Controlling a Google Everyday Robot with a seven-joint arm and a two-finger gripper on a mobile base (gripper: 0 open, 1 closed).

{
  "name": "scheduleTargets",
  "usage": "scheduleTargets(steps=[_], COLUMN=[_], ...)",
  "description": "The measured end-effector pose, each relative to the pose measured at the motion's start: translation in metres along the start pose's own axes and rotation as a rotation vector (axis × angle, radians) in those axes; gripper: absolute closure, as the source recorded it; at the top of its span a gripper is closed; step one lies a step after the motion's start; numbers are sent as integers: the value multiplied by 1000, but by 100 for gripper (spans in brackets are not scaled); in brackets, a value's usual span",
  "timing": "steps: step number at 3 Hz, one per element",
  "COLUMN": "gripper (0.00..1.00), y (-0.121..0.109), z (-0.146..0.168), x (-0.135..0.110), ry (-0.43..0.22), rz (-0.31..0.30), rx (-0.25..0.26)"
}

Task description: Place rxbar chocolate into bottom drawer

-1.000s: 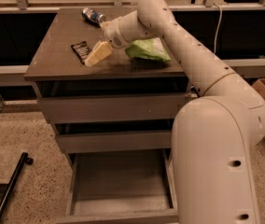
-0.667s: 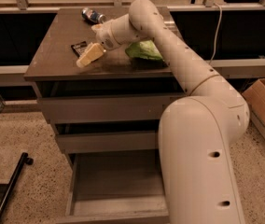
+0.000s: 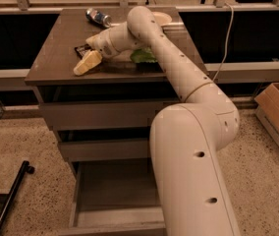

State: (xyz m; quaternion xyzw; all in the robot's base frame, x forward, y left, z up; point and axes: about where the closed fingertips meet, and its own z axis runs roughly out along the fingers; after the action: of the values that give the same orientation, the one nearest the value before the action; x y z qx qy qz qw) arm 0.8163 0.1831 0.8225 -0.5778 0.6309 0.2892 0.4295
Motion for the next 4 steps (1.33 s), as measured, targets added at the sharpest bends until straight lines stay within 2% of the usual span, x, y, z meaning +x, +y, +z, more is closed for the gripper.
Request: scheduleTargets(steps=[1, 3, 4], gripper=[43, 89, 100], y=[-2, -3, -3], z=[6, 3, 3], x=[9, 3, 2], ry=[6, 6, 6], rz=[28, 28, 28], rx=[-7, -7, -7])
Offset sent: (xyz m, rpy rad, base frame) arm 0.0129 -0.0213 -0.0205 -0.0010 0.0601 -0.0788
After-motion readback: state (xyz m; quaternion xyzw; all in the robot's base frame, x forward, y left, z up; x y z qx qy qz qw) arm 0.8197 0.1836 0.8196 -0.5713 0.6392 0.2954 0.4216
